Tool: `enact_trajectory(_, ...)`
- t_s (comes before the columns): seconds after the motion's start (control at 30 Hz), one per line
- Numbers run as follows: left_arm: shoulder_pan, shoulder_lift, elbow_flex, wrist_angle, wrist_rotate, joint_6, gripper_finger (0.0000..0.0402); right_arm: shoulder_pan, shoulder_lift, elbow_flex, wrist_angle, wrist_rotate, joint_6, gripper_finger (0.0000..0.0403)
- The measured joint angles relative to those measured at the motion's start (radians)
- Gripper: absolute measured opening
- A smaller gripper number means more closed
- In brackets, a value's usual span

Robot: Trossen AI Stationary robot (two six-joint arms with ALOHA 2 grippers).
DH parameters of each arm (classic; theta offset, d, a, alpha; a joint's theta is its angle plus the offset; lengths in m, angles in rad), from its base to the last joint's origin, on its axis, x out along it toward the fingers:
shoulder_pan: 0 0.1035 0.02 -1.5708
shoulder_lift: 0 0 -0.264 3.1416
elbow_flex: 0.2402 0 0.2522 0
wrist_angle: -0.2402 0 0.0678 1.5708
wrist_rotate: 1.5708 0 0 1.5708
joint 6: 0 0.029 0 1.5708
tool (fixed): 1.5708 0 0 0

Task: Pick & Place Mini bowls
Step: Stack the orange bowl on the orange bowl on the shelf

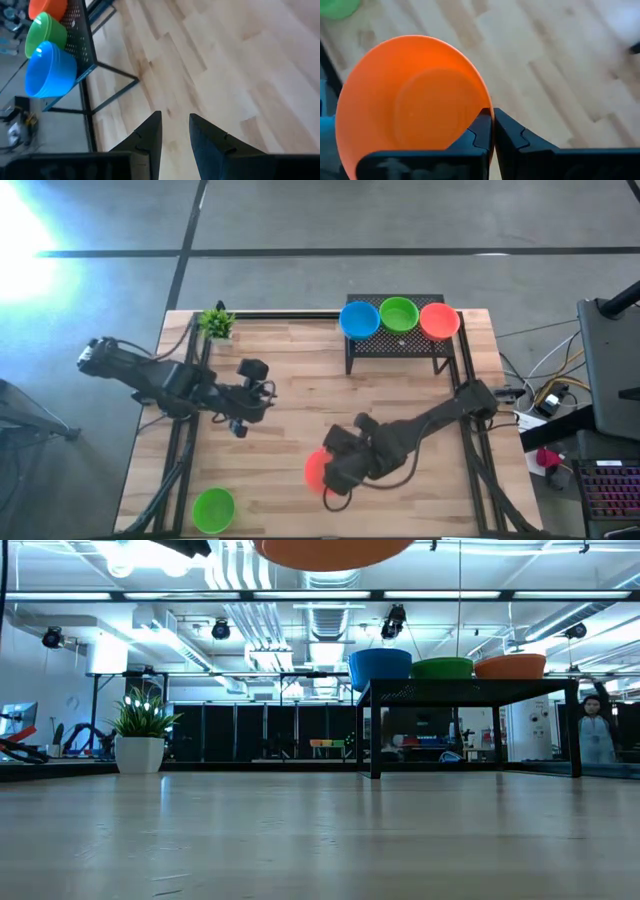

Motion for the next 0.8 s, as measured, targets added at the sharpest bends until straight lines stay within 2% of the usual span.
enact_trajectory(0.17, 0.0, -0.046, 0.0, 0.002, 0.055, -0.004, 0.0098, -0.041, -0.062, -0.001, -0.061, 0.05, -0.007, 0.0008)
enact_trajectory(0.43, 0.0, -0.073, 0.0, -0.018, 0.055, -0.018, 0.0098, -0.12, -0.19, -0.001, -0.189, 0.079, -0.081, 0.0008)
enact_trajectory(0.57, 0.0, -0.072, 0.0, -0.018, 0.055, -0.02, 0.0098, -0.154, -0.268, -0.003, -0.269, 0.145, -0.075, 0.0008)
enact_trajectory(0.8, 0.0, -0.071, 0.0, -0.014, 0.053, -0.025, 0.0098, -0.189, -0.437, -0.065, -0.263, 0.244, -0.108, 0.0008)
